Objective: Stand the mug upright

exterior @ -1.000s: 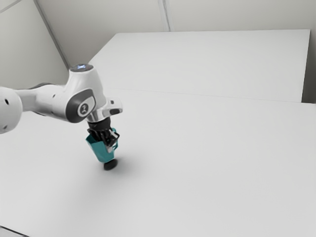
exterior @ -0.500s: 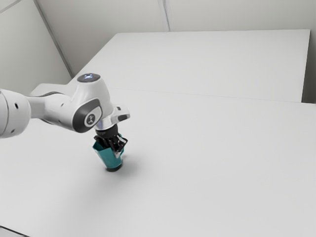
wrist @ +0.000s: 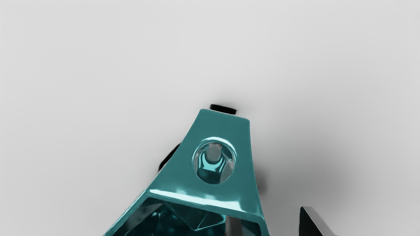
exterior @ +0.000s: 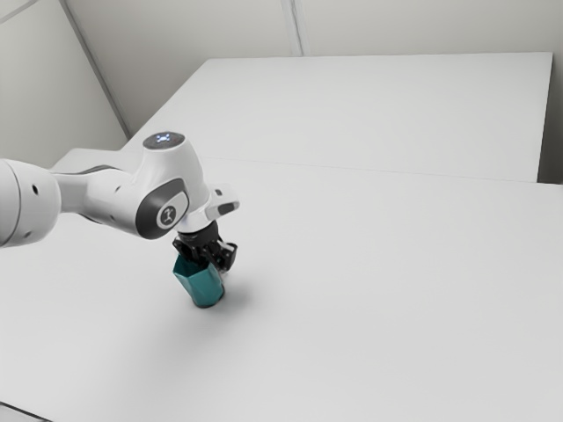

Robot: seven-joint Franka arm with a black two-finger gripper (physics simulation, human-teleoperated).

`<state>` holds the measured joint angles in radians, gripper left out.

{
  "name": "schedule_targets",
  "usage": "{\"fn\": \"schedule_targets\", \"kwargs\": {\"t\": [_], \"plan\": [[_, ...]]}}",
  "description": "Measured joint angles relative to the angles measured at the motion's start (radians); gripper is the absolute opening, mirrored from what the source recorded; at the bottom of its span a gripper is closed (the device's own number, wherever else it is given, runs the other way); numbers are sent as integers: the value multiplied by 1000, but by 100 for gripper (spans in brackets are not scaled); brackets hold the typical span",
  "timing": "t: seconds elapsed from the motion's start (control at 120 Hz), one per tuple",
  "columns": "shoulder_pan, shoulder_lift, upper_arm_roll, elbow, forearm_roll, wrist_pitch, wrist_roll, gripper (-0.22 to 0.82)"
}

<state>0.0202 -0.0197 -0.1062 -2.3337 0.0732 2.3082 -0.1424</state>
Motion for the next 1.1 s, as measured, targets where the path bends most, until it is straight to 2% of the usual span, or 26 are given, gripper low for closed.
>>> {"fn": "schedule_targets", "kwargs": {"t": [0.325, 0.467, 0.708, 1.1], "plan": [[18, -28, -9, 24, -2, -4, -7, 41], [18, -29, -9, 65, -5, -32, -7, 49], [15, -29, -9, 204, -13, -188, -8, 55], [19, -15, -9, 476, -16, -499, -10, 57]]}}
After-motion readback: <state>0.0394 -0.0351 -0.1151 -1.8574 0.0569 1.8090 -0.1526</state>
